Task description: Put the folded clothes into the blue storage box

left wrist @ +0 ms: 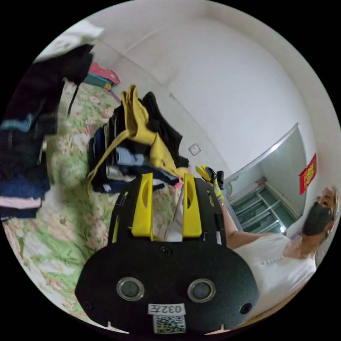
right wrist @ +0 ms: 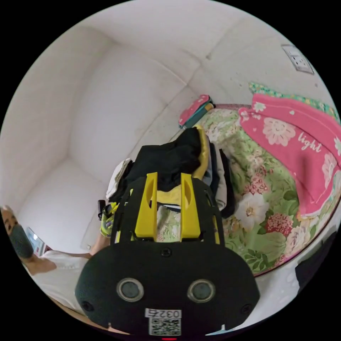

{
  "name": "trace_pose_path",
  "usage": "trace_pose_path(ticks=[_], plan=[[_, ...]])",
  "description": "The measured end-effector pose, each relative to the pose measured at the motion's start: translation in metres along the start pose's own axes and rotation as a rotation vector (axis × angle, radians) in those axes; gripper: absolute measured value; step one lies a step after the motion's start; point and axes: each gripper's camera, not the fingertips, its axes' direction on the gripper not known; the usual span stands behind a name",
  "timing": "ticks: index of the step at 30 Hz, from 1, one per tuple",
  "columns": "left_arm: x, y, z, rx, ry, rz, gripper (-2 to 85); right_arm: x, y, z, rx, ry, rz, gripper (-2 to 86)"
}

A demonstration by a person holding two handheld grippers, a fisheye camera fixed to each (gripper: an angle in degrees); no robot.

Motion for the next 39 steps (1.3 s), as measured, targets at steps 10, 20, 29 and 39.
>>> trace_pose_path(ticks=[10,20,29,39], plan=[[0.032,-0.091,-0.003,-0.013,-0.179,-0.097,9.9,0.053,-0.09,0.087,-0.253,-0.033,0.175,11.4],[0.054,-0.078,-0.048,-0.057,-0.255,-0.097,8.5,0.034,-0.112,0.098,-0.378,0.035,0.04,10.1],[0.067,-0.085,-0.069,-0.147,-0.127,-0.118,10.3,0.045,-0.135,0.094,-0.398,-0.119,0.09,11.3],[0.131,-0.083,-0.05,-0.265,-0.424,0.039,9.1,0.024,-0.156,0.105,-0.476,0.131,0.005,7.7]])
